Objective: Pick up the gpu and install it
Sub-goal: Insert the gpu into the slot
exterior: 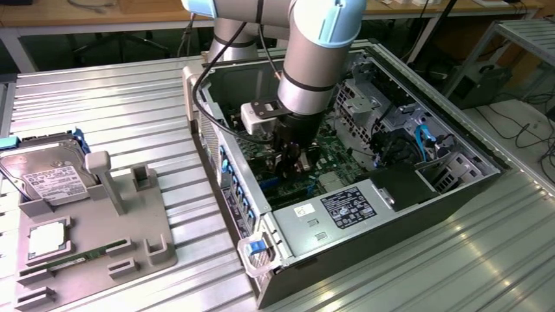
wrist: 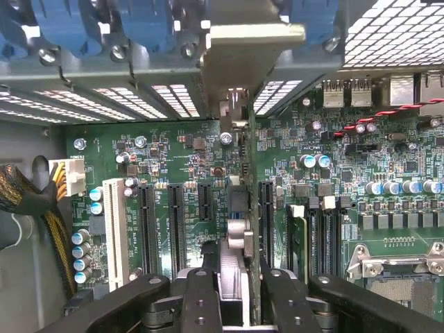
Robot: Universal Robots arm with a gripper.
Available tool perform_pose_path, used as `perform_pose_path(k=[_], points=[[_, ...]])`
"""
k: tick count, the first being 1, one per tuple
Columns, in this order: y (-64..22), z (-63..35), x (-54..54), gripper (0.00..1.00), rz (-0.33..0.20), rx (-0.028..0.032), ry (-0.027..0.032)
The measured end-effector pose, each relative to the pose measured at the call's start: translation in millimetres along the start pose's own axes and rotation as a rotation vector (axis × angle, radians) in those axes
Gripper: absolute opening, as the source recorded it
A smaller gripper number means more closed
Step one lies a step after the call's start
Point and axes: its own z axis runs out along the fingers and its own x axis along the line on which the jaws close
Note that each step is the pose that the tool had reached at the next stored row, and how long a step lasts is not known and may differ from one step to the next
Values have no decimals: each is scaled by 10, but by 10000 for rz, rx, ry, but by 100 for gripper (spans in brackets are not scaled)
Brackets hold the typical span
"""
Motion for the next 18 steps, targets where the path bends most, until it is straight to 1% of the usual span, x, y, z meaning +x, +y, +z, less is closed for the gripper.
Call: perform_pose_path(k=[2,5,10,13,17,18], points=[[-9,0,0,29,16,0,3],[-46,-1,-1,29,15,0,5],[-49,-2,4,29,22,-1,9],[-50,-1,39,29,22,0,12],[-60,-1,45,29,25,1,59],[-60,-1,45,29,40,1,61]])
